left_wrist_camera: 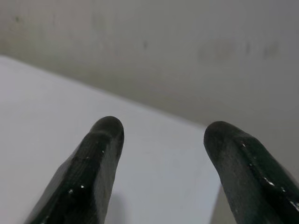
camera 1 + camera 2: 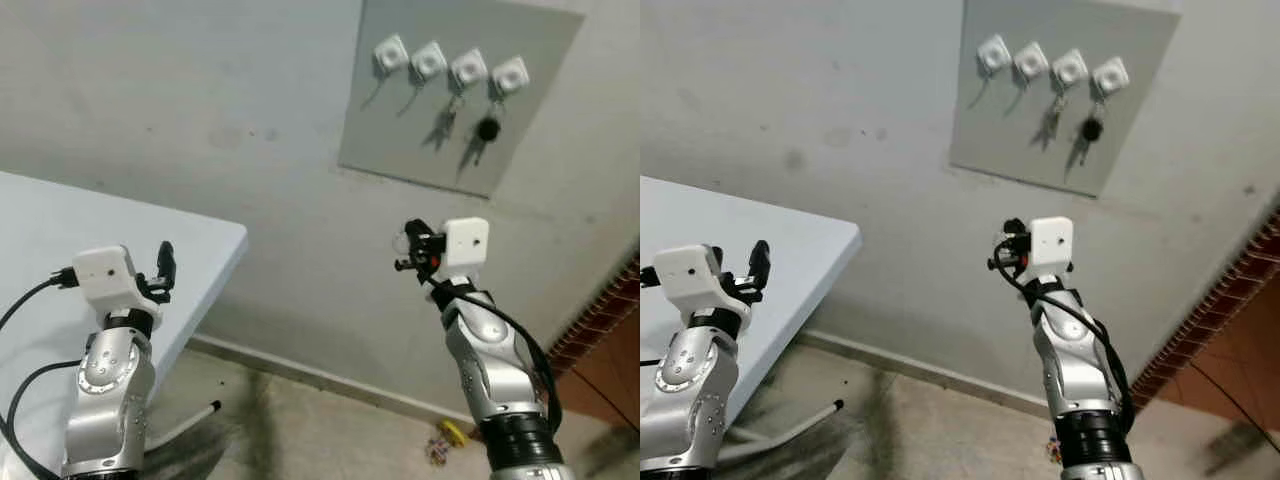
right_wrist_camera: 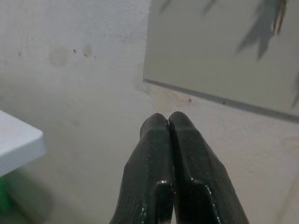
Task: Hang keys on a hook
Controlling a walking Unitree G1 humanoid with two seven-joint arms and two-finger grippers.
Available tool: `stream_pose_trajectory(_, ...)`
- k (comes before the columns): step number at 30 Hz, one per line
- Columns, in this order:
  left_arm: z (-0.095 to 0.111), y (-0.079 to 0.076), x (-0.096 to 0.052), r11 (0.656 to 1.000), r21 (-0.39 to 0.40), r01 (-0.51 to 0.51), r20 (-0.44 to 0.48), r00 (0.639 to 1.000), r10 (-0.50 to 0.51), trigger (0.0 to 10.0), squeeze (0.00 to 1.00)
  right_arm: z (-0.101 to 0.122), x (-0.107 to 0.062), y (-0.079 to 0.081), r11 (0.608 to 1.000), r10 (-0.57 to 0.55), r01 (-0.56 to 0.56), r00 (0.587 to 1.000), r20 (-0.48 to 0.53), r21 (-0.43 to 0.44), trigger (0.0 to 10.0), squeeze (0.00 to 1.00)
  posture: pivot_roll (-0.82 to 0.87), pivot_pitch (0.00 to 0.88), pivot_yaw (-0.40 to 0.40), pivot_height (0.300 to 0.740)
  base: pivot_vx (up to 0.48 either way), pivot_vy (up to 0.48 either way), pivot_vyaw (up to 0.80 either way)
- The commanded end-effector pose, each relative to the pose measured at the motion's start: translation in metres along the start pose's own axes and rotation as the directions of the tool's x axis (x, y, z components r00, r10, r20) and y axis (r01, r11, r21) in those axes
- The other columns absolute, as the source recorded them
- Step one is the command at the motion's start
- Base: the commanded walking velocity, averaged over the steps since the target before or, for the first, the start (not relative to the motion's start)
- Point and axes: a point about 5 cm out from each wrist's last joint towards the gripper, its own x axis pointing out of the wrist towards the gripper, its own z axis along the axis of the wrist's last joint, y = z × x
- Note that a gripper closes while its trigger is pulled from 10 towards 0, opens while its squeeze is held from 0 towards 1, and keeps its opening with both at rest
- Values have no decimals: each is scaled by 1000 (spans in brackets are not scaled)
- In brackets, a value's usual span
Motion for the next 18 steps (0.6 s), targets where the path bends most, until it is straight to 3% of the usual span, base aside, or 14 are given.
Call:
stream_pose_trajectory(1,3,-9,2,1000,-4,30,6,1000,-30,10000,0,0,-3,-9,1000,-27,27,1000,-5,-5,10000,0,-48,0,-63,732,0,0,-769)
stream_pose_trajectory(7,2,-8,1,1000,-6,31,-2,1000,-31,10000,0,0,-5,-10,1000,-30,30,1000,-9,-7,10000,0,-48,0,-63,732,0,0,-769)
stream_pose_trajectory(13,2,-8,0,1000,-2,24,0,1000,-24,10000,0,1,-5,-10,999,-40,40,999,4,26,10000,0,-48,0,-62,732,0,0,0)
stream_pose_trajectory(18,1,-6,2,1000,20,-7,-16,1000,7,10000,0,-7,-3,-12,995,-92,95,993,-77,31,10000,0,-52,0,-54,732,0,0,0)
